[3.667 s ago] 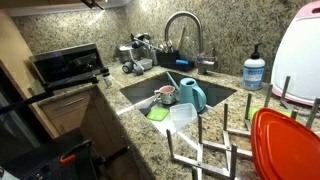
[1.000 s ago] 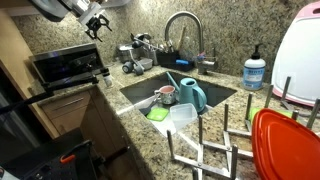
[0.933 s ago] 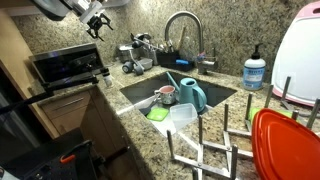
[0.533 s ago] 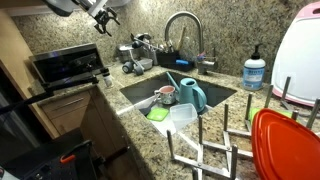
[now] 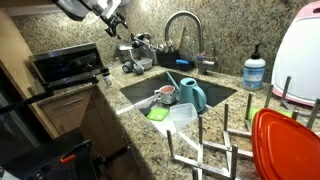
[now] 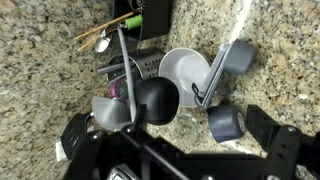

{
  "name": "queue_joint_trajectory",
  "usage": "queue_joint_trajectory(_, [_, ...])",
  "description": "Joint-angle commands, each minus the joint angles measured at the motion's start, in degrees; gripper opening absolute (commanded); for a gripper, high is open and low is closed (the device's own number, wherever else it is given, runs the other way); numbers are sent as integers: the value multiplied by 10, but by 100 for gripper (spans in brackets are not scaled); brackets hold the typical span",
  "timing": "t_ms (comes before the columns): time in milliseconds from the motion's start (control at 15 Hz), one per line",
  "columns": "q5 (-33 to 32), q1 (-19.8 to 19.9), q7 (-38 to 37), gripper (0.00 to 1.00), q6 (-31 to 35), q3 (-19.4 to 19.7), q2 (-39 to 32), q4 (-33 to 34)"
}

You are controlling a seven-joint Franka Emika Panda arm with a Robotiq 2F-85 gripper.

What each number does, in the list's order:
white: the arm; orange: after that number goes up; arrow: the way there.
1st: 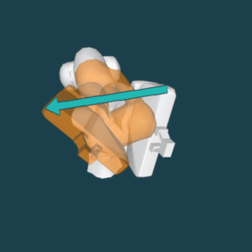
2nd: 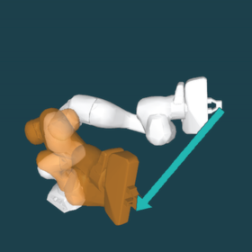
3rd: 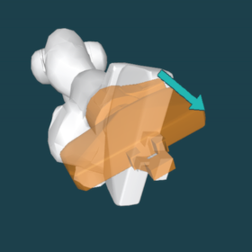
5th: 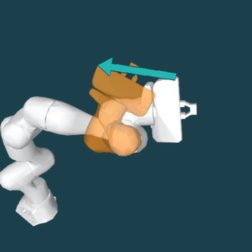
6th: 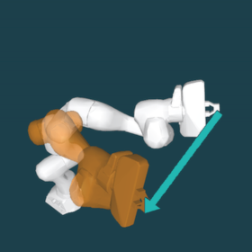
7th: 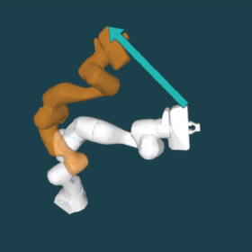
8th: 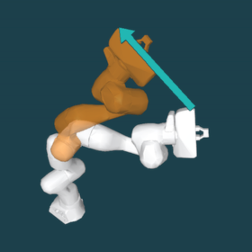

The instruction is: Take the straw and put it in the sink

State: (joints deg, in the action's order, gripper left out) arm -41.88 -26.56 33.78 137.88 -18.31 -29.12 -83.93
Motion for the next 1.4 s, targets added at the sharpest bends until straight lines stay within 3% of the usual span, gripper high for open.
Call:
queue_joint_trajectory(0, [10,-14,44,100,-23,7,-54,72])
queue_joint_trajectory(600, [8,-60,-65,100,-60,48,-94,145])
queue_joint_trajectory(1000, [0,-76,-89,100,-51,61,-110,164])
queue_joint_trajectory(1333, [6,-66,-74,100,-37,50,-103,143])
